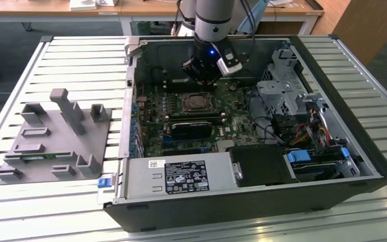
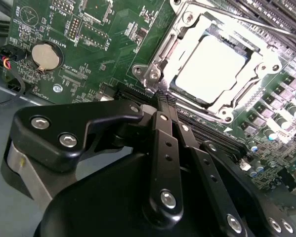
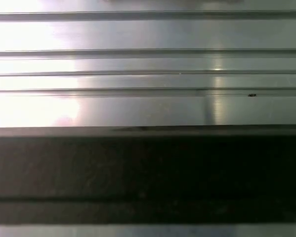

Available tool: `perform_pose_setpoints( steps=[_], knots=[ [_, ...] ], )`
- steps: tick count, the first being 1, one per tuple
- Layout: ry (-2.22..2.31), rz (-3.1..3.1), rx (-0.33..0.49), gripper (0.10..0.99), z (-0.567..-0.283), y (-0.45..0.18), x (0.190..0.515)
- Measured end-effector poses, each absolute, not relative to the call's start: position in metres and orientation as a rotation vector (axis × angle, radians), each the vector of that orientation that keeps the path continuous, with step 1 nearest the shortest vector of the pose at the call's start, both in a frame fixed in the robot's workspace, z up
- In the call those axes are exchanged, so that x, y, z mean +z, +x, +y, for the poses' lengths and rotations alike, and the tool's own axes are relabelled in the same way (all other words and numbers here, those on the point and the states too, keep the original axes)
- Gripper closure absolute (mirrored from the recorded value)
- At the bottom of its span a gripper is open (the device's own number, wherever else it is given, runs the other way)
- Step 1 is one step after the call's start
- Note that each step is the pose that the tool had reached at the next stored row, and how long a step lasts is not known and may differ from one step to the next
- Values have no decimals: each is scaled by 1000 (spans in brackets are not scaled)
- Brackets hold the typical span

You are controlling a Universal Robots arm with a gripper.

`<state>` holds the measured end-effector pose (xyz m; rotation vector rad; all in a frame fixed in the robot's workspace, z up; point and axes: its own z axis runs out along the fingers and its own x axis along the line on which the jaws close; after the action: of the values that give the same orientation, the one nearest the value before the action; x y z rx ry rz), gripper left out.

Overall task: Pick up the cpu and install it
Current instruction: 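Install the second cpu locking lever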

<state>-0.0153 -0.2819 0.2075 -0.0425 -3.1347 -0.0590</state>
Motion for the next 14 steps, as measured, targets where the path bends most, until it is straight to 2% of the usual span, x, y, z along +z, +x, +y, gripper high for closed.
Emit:
perform_pose_setpoints(
  steps=[14],
  knots=[
    [-43,-3135,-59,980,-290,-16,210]
  ],
)
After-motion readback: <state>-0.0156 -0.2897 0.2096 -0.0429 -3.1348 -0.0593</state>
